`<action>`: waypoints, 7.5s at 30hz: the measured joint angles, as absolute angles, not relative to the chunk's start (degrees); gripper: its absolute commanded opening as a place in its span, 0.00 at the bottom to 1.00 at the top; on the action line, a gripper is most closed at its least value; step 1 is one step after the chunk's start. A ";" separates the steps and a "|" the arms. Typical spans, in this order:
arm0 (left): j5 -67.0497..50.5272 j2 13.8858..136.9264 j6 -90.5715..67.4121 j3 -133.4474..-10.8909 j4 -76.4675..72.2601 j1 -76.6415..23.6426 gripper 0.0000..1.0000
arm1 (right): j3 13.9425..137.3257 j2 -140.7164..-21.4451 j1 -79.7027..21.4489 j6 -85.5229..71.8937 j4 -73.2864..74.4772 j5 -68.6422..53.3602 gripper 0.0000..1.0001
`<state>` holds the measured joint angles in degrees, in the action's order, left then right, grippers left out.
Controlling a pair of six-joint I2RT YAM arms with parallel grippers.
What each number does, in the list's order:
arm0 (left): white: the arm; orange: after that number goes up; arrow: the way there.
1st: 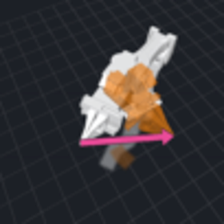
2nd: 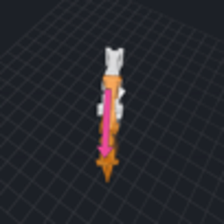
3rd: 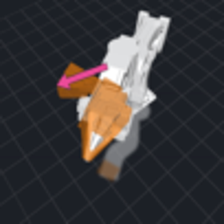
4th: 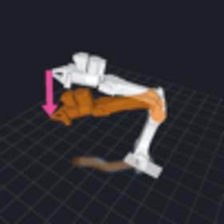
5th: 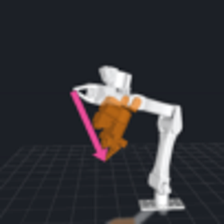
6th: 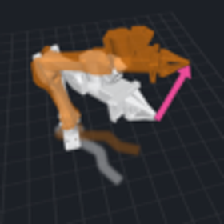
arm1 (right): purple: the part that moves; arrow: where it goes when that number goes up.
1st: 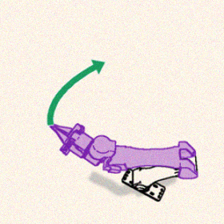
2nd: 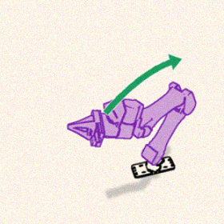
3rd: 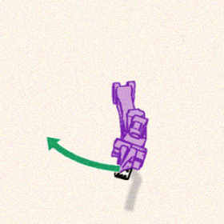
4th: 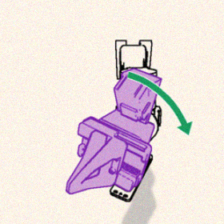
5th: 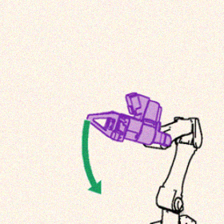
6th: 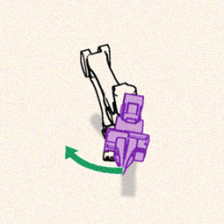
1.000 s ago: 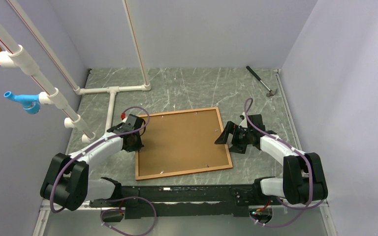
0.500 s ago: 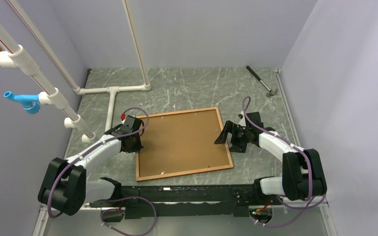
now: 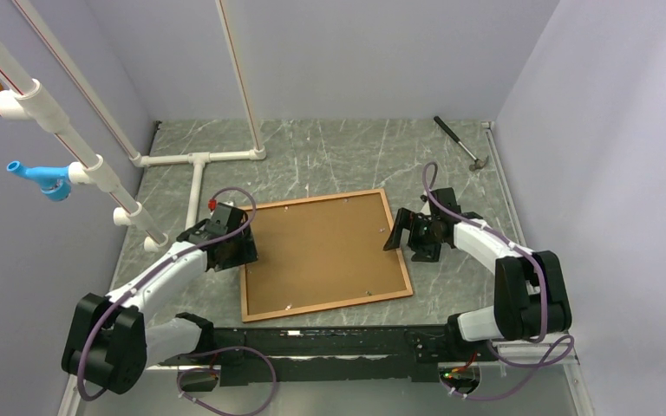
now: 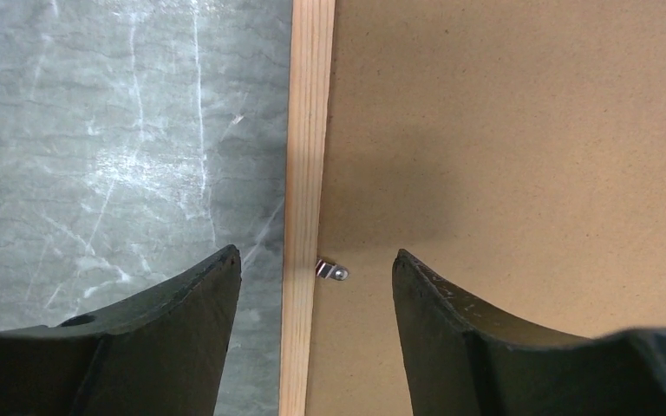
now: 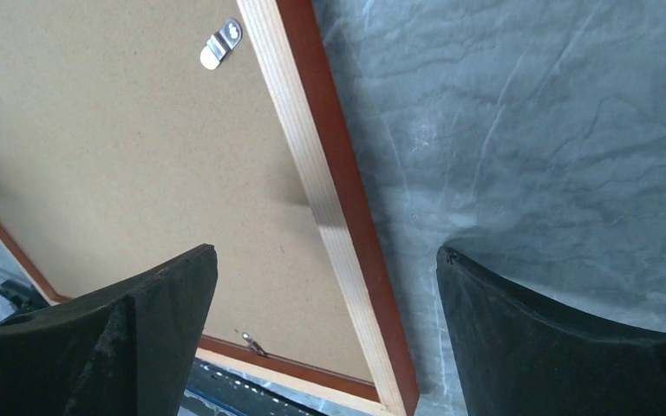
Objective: Put the photo into the frame
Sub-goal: Install the photo frame at the center of the board, then adjust the photo frame at the center of the board.
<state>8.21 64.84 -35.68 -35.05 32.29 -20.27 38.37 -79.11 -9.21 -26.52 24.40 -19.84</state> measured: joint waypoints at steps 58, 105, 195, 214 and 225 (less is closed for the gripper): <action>5.48 70.39 -35.62 -33.36 29.34 -20.16 0.65 | 57.65 -98.61 -20.47 -25.15 23.86 0.58 0.40; 5.21 70.83 -35.27 -33.39 28.75 -20.16 0.64 | 60.73 -99.22 -25.23 -20.16 32.86 10.98 0.00; 4.23 71.88 -33.61 -34.06 27.00 -20.08 0.73 | 64.75 -102.10 -21.76 -19.70 34.37 4.19 0.62; -0.64 74.17 -33.39 -36.07 27.49 -19.27 0.78 | 43.79 -86.11 -15.07 -26.11 21.21 -19.35 0.88; 3.81 83.37 -29.52 -46.24 32.16 -17.91 0.83 | 41.89 -85.41 -16.62 -32.03 16.56 -20.18 0.89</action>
<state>3.81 83.37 -29.52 -46.24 32.16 -17.91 41.89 -85.41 -16.62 -32.03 16.56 -20.18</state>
